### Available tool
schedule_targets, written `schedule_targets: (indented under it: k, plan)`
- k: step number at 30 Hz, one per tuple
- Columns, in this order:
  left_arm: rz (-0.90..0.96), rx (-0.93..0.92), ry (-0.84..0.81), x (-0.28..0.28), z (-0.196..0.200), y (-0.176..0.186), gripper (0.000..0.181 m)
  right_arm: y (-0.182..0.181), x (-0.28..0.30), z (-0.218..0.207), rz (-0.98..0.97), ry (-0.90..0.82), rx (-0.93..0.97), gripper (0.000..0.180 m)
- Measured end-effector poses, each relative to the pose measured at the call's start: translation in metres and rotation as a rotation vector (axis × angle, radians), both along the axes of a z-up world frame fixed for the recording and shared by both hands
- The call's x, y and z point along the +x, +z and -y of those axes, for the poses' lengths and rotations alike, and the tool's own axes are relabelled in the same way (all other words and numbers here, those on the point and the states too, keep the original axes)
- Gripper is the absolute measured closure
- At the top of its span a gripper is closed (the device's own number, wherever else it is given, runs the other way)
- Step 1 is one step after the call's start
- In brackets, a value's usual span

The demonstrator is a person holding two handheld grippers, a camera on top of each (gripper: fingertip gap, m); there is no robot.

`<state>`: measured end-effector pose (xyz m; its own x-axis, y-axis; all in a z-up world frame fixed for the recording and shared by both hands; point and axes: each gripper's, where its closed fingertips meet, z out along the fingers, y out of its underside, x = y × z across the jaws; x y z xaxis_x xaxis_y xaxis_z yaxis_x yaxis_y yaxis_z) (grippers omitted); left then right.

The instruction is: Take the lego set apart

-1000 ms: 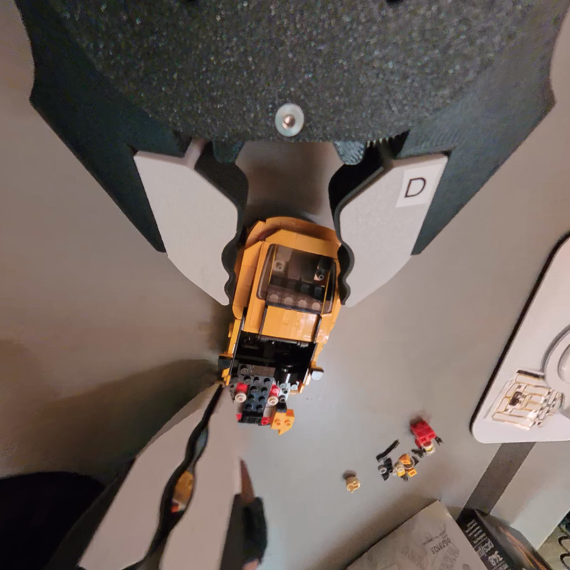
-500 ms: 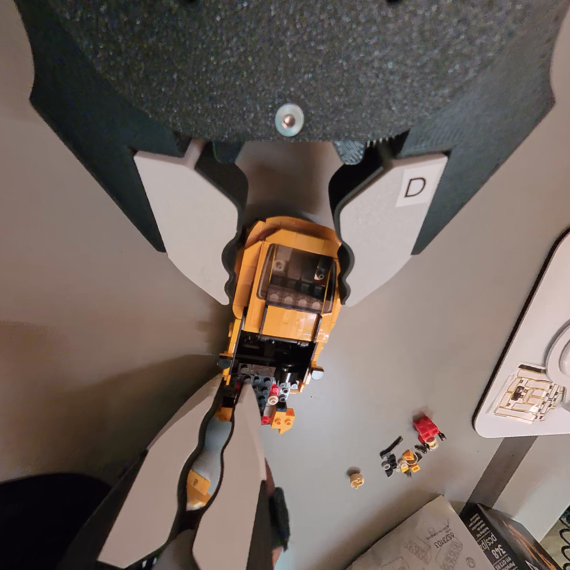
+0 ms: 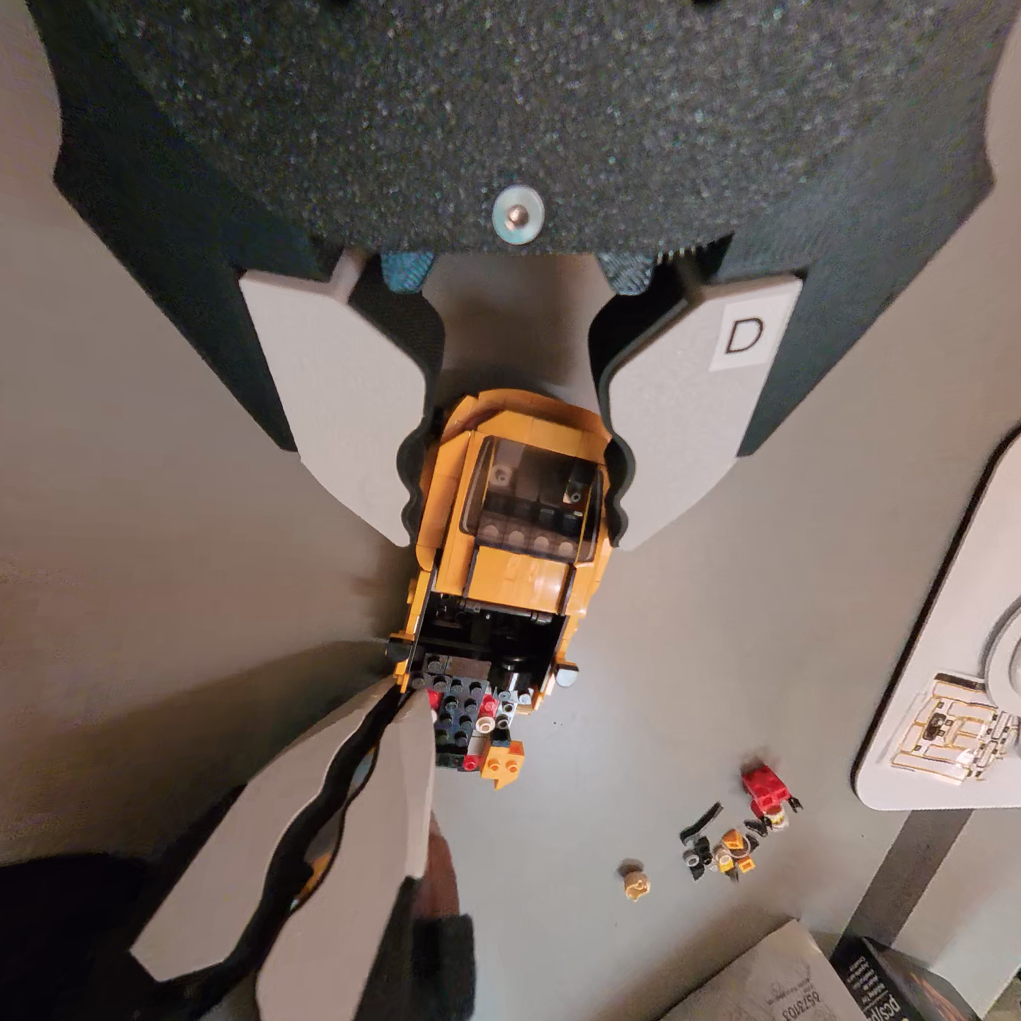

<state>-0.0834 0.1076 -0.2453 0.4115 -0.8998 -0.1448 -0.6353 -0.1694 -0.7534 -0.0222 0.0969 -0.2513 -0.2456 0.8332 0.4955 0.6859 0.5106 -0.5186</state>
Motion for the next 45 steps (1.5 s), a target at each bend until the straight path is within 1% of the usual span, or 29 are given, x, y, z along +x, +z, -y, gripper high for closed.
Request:
schedule_targets:
  k: [1, 4, 5, 8, 10, 12, 15, 17, 21, 23, 25, 35, 37, 39, 40, 43, 45]
  plan:
    - [-0.008, 0.003, 0.004, -0.001, 0.000, 0.000, 0.117, 0.002, 0.000, 0.002, -0.021, 0.017, 0.047, 0.180]
    - [-0.015, 0.005, 0.014, -0.003, -0.002, 0.000, 0.118, 0.005, 0.000, 0.010, -0.062, 0.042, 0.116, 0.180]
    - [-0.018, 0.006, 0.012, -0.002, -0.002, 0.000, 0.118, 0.006, 0.000, 0.011, -0.076, 0.033, 0.108, 0.180]
    - [-0.010, 0.004, 0.013, -0.002, -0.002, 0.000, 0.118, 0.010, 0.001, 0.005, -0.117, -0.061, -0.060, 0.180]
    - [-0.004, 0.005, 0.009, -0.002, -0.001, 0.000, 0.118, 0.010, 0.002, -0.002, -0.104, -0.105, -0.172, 0.175]
    - [-0.001, 0.006, 0.005, -0.002, -0.001, 0.000, 0.118, 0.007, 0.000, -0.001, -0.055, -0.098, -0.263, 0.172]
    - [0.004, 0.008, -0.003, -0.001, 0.000, 0.000, 0.118, -0.003, 0.000, 0.002, 0.056, -0.065, -0.312, 0.168]
    - [0.005, 0.007, -0.004, -0.001, 0.001, 0.000, 0.118, -0.003, -0.002, 0.001, 0.096, -0.047, -0.325, 0.173]
    - [0.008, 0.003, -0.004, -0.001, 0.001, 0.000, 0.118, -0.003, -0.002, 0.001, 0.196, -0.020, -0.418, 0.174]
    - [0.010, -0.010, 0.007, -0.002, 0.000, 0.000, 0.117, -0.003, -0.003, 0.001, 0.200, 0.008, -0.378, 0.175]
    - [0.003, -0.015, 0.010, -0.003, 0.000, 0.000, 0.117, -0.003, -0.004, 0.003, 0.162, 0.024, -0.296, 0.175]
    - [-0.029, -0.029, 0.012, -0.005, 0.002, 0.001, 0.117, 0.002, -0.005, 0.004, -0.004, 0.050, -0.086, 0.178]
    - [-0.036, -0.028, 0.007, -0.005, 0.003, 0.000, 0.117, 0.003, -0.005, 0.007, -0.037, 0.071, -0.052, 0.179]
    - [-0.049, -0.019, 0.036, -0.006, -0.002, 0.000, 0.117, 0.010, -0.008, 0.018, -0.087, 0.104, -0.034, 0.180]
    - [-0.054, -0.021, 0.017, -0.006, 0.000, 0.000, 0.117, 0.011, -0.009, 0.019, -0.090, 0.105, -0.010, 0.180]
    - [-0.053, -0.018, 0.004, -0.005, 0.003, 0.000, 0.117, 0.015, -0.007, 0.009, -0.119, 0.021, -0.112, 0.180]
    - [-0.052, -0.018, -0.003, -0.004, 0.004, 0.000, 0.117, 0.012, -0.004, 0.004, -0.083, -0.015, -0.193, 0.178]
